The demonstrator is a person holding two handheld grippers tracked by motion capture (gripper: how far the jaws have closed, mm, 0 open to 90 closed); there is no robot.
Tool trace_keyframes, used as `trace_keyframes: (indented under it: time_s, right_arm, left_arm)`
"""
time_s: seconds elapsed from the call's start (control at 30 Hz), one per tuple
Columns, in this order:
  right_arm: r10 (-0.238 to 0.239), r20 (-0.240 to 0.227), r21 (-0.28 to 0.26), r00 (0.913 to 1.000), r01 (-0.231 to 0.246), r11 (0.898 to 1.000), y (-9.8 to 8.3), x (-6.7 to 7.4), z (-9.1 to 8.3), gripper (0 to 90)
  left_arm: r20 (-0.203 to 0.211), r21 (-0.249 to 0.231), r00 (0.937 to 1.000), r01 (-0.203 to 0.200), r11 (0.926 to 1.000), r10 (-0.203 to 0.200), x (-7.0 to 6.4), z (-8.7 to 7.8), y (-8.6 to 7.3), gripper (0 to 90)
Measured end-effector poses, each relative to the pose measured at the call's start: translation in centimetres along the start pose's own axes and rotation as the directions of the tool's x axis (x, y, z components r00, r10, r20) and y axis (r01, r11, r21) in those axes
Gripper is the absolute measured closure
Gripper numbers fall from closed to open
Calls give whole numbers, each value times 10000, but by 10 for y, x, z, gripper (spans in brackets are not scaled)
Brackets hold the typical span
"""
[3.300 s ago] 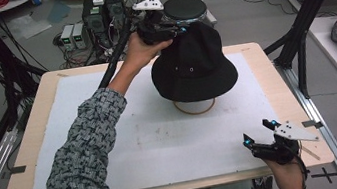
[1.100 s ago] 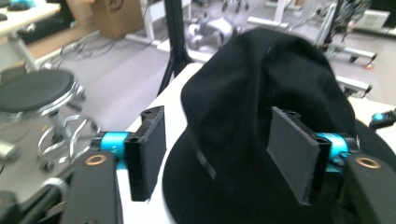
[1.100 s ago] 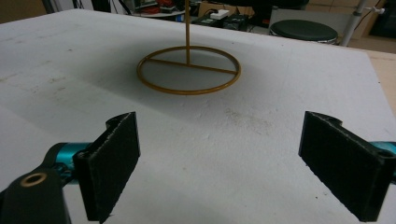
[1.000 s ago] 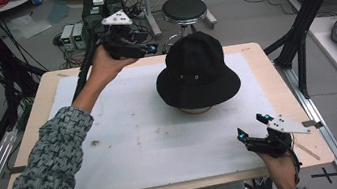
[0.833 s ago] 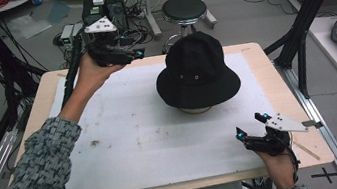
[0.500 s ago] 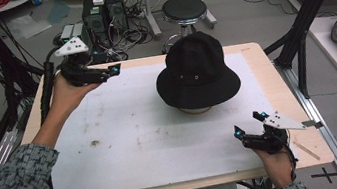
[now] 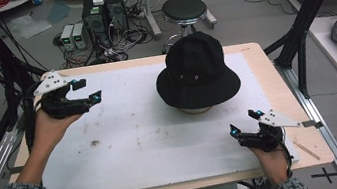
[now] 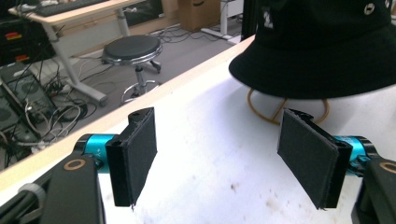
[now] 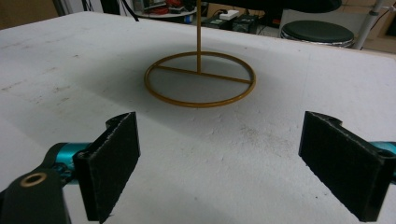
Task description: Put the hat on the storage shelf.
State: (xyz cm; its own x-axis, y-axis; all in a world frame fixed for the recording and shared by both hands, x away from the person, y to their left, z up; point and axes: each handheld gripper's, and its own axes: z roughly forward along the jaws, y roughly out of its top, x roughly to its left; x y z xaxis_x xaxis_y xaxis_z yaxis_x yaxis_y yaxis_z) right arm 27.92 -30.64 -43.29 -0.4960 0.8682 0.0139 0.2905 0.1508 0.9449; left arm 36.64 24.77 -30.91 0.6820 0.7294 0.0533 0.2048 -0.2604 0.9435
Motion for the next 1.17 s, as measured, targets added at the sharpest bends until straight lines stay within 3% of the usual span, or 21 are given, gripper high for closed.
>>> trace_keyframes:
  time_s: [0.27, 0.6, 0.73, 1.17]
  right_arm:
    - [-21, -68, 60, 10000, 22, 10000, 1, 2, 4, 123]
    - [-36, -146, 78, 9999, 37, 10000, 3, 4, 8, 123]
    - [-8, -180, 91, 9998, 9, 10000, 3, 4, 10, 123]
    - [-154, -236, 7, 9996, 154, 9999, 5, 5, 13, 123]
  left_arm:
    - [-528, -13, 9979, 369, 9993, -369, -11, -17, -44, 279]
    - [-1638, -294, 9848, 537, 9981, -578, -32, -36, -91, 280]
    - [-1923, -297, 9799, 473, 9984, -522, -36, -39, -101, 280]
    - [-2082, -159, 9767, 494, 9987, -516, -39, -41, -113, 280]
